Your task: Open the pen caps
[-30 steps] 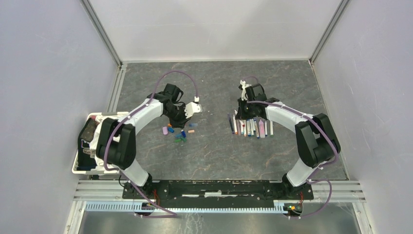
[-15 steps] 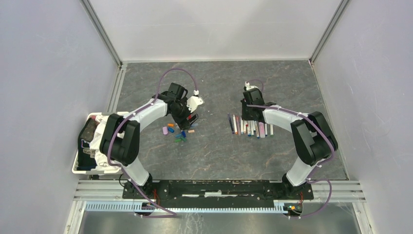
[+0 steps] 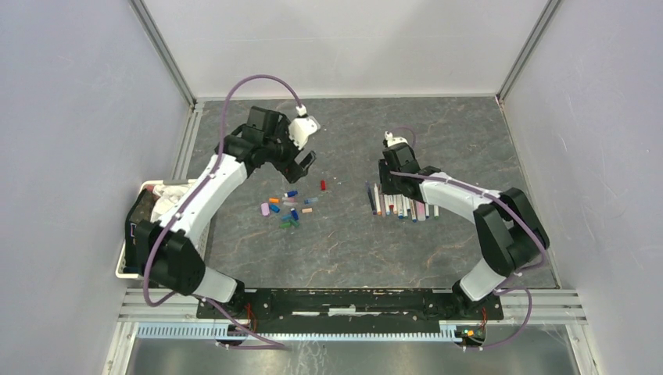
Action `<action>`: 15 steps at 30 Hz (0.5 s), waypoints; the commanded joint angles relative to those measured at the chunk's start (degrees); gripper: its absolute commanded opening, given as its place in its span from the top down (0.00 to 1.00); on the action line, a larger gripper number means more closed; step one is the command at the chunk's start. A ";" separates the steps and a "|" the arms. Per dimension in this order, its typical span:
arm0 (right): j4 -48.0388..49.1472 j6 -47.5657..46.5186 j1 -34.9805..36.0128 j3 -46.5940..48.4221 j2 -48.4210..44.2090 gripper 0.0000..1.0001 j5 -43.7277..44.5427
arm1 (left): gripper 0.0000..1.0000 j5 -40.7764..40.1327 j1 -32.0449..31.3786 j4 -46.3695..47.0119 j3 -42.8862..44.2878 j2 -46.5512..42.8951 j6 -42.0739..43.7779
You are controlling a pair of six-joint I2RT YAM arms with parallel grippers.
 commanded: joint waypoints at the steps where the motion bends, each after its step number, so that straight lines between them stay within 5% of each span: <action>1: -1.39 0.73 0.07 -0.38 -7.60 0.60 2.90 | 0.00 -4.11 1.64 -0.49 3.33 -5.16 -6.07; 4: -2.01 -1.01 0.00 -2.62 -13.48 0.49 5.79 | 0.00 -7.84 3.38 1.37 2.79 -7.71 -8.46; 11: 0.51 -6.33 -1.25 -11.83 -29.72 0.03 24.09 | 0.00 -6.77 10.76 3.87 -2.65 -10.23 -10.86; 15: 13.02 -12.12 -3.54 -22.91 -38.00 0.02 40.49 | 0.00 -6.51 14.70 16.53 -12.55 -14.71 -14.40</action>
